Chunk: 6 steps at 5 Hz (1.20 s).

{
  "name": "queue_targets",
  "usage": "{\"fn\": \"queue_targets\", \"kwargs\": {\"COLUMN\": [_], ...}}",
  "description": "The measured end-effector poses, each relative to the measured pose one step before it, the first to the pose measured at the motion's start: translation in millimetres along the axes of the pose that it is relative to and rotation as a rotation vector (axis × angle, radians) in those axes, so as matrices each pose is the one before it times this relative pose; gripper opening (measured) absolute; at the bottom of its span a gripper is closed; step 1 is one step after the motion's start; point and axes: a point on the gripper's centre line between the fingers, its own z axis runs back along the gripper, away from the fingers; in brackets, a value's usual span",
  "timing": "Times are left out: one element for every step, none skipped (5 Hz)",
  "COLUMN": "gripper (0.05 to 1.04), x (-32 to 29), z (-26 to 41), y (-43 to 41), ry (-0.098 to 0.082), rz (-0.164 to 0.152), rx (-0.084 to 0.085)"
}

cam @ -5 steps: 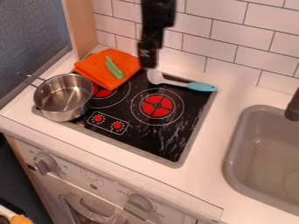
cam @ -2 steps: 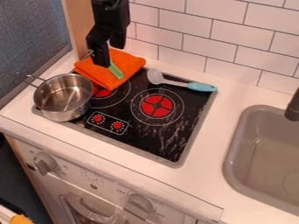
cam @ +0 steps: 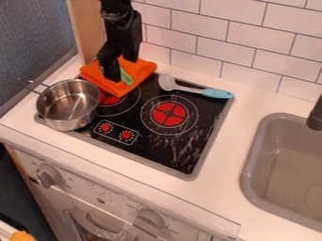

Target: Move the green object in the right upper corner of the burner

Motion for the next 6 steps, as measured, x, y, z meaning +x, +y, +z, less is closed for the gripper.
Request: {"fn": "queue_targets", "kwargs": {"gripper": [0.999, 0.943, 0.641, 0.354, 0.168, 0.144], "x": [6.14, 1.30, -1.68, -1.15, -0.49, 0.23], "z": [-12.25, -8.51, -1.73, -4.04, 0.58, -0.58], "y": [4.75, 3.10, -0.59, -1.09, -0.63, 0.08], "ry": [0.0024, 0.0007, 0.0109, 0.0085, 0.0029, -0.0012], "rz": [-0.0293, 0.0013, 0.0115, 0.0043, 0.0064, 0.0055], "rx": [-0.0266, 0.0033, -0.0043, -0.0082, -0.0038, 0.0003]}}
